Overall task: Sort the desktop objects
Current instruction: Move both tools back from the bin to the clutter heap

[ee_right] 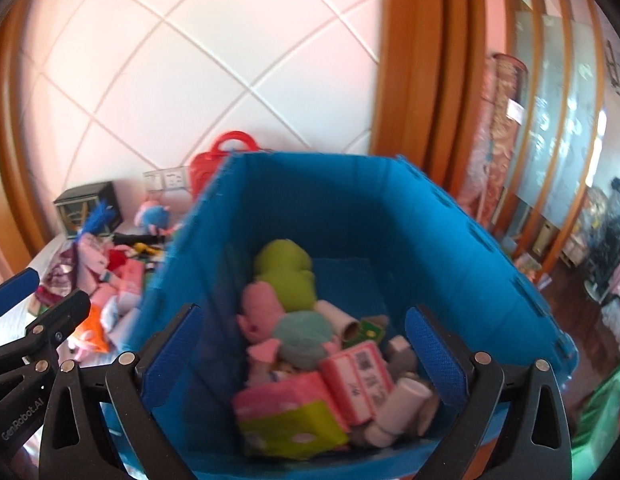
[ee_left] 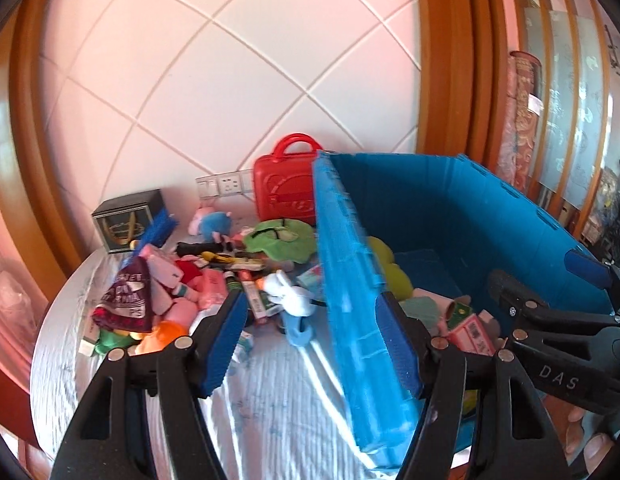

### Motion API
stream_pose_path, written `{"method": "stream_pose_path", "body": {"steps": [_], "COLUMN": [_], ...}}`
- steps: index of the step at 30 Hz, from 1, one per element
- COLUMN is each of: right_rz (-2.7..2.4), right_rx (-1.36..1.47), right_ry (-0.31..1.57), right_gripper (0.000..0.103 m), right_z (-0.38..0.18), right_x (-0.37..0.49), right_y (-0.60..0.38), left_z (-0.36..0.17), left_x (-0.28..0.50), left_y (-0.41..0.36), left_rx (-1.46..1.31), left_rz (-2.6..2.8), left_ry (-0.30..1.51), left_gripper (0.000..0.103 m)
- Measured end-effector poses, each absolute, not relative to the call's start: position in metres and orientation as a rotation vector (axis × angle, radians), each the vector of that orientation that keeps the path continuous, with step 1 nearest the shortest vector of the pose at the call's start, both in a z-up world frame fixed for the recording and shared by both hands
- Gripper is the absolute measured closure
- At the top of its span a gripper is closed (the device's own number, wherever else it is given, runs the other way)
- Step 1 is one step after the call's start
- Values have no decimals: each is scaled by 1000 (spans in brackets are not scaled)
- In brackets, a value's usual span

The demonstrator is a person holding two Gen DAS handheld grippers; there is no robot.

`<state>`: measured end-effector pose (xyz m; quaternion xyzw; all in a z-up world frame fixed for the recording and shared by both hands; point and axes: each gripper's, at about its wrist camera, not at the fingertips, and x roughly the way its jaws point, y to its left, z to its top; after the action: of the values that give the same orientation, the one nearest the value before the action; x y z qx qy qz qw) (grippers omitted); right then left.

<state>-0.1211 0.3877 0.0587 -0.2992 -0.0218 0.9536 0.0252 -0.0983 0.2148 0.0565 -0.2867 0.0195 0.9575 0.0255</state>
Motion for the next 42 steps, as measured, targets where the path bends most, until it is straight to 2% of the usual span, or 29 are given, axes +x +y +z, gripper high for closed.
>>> {"method": "stream_pose_path", "body": {"steps": [11,19,32,42], "right_rz": [3081,3129,3088,2981], "right_rx": [-961,-1026,-1161,-1312], "right_ry": [-163,-218,-169,-158], "right_gripper": [0,0,0,0], "right_z": [59,43,-17,-70], "right_x": [-130,-130,-123,-122], "right_y": [272,196,116,103], "left_z": [47,22,-41,-94], "left_x": [-86,-80,-74,-89], "left_y": [108,30,-65,-84], "left_rx": [-947,-1036,-1154,-1278], "left_rz": [3079,3119,3017,2904], "left_ry": [-9,-40,-59,-101], "left_gripper": [37,37,37,37]}}
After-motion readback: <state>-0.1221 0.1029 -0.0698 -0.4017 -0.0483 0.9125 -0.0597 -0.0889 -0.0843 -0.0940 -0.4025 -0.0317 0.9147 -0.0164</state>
